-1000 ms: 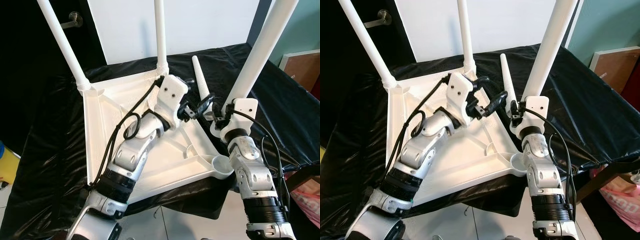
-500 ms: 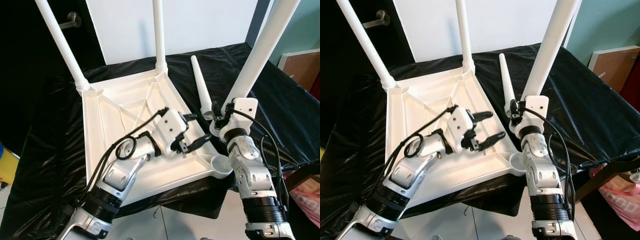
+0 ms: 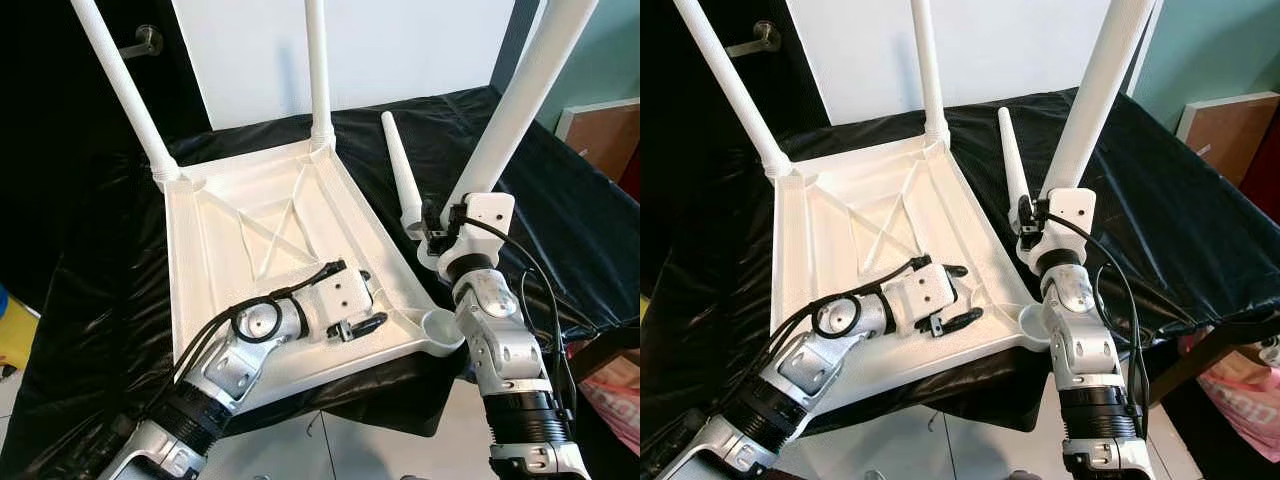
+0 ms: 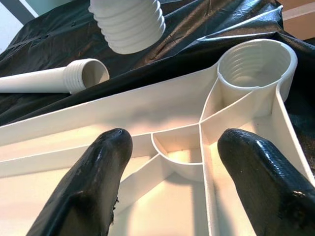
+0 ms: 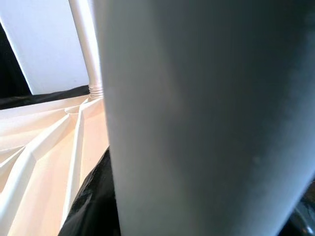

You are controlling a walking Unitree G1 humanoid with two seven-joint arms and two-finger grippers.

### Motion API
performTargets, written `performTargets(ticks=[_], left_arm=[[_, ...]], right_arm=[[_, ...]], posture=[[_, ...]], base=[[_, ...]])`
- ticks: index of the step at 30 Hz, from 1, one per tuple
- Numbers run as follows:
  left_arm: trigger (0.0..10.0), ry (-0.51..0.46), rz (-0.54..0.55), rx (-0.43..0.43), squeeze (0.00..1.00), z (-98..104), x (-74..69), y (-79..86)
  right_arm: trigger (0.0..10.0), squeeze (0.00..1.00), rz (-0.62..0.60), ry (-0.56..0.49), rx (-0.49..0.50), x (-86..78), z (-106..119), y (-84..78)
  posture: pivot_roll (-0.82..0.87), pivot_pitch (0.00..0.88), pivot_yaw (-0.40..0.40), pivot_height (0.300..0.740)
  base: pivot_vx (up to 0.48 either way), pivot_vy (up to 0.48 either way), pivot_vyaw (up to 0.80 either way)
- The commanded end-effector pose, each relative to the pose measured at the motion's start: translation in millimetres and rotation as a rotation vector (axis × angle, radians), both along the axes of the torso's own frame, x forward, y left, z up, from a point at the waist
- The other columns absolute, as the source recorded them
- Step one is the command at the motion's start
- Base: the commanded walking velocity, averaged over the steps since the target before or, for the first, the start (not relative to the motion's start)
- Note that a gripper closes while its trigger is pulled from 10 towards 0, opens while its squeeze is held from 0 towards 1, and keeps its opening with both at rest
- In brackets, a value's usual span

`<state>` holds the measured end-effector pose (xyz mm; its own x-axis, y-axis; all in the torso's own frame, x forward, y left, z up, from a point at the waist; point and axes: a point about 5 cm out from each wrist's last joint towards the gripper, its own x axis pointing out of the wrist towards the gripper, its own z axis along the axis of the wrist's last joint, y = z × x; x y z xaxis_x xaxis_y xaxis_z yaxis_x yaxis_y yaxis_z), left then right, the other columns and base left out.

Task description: Building children table

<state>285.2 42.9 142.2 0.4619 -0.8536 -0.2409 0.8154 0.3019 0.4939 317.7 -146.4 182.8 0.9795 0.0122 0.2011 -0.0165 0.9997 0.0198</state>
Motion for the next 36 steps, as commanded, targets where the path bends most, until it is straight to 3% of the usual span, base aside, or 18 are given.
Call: performTargets(ticks=[1,6,10,13,16,18,20,29,31,34,36], left_arm=[[10.0,-0.003,0.046,0.043,0.00,-8.7,0.8,4.5],[10.0,-0.016,0.067,0.095,0.00,-14.2,3.1,6.5],[10.0,-0.067,0.145,0.181,0.00,-20.8,13.1,10.6],[10.0,-0.076,0.184,0.197,0.00,-22.2,16.9,12.2],[10.0,-0.072,0.228,0.202,0.00,-23.4,21.0,13.9],[10.0,-0.087,0.322,0.204,0.00,-21.8,30.8,17.2],[10.0,-0.087,0.322,0.204,0.00,-21.8,30.8,17.2],[10.0,-0.265,0.609,0.229,0.00,-5.8,64.6,25.2],[10.0,-0.265,0.609,0.229,0.00,-5.8,64.6,25.2],[10.0,-0.308,0.717,0.212,0.00,4.6,78.0,28.8],[10.0,-0.320,0.708,0.221,0.00,6.5,79.3,28.1]], right_arm=[[10.0,0.00,0.011,-0.027,0.002,0.3,5.0,2.7],[10.0,0.00,0.013,-0.027,0.002,0.2,5.1,2.8],[10.0,0.00,0.015,-0.028,0.000,0.2,5.4,3.1],[10.0,0.00,0.015,-0.029,0.000,0.2,5.5,3.1],[10.0,0.00,0.015,-0.029,0.000,0.3,5.6,3.2],[10.0,0.00,0.017,-0.030,0.001,0.3,6.1,3.6],[10.0,0.00,0.017,-0.030,0.001,0.3,6.1,3.6],[10.0,0.00,0.024,-0.031,0.000,0.7,7.2,4.7],[10.0,0.00,0.024,-0.031,0.000,0.7,7.2,4.7],[10.0,0.00,0.026,-0.027,0.000,-0.1,6.5,5.2],[10.0,0.00,0.027,-0.026,0.000,-0.5,6.3,5.5]], posture=[[-0.21,0.022,0.047,0.740],[-0.21,0.019,0.048,0.740],[-0.22,0.015,0.051,0.740],[-0.22,0.015,0.051,0.740],[-0.22,0.013,0.051,0.740],[-0.22,0.011,0.050,0.740],[-0.22,0.011,0.050,0.740],[-0.23,0.014,0.047,0.740],[-0.23,0.014,0.047,0.740],[-0.23,0.019,0.046,0.740],[-0.23,0.021,0.047,0.740]], base=[[0.000,0.000,0.00],[0.000,0.000,0.00],[0.000,0.000,0.00],[0.000,0.000,0.00],[0.000,0.000,0.00],[0.000,0.000,0.00],[0.000,0.000,0.00],[0.000,0.000,0.00],[0.000,0.000,0.00],[0.000,0.000,0.00],[0.000,0.000,0.00]])
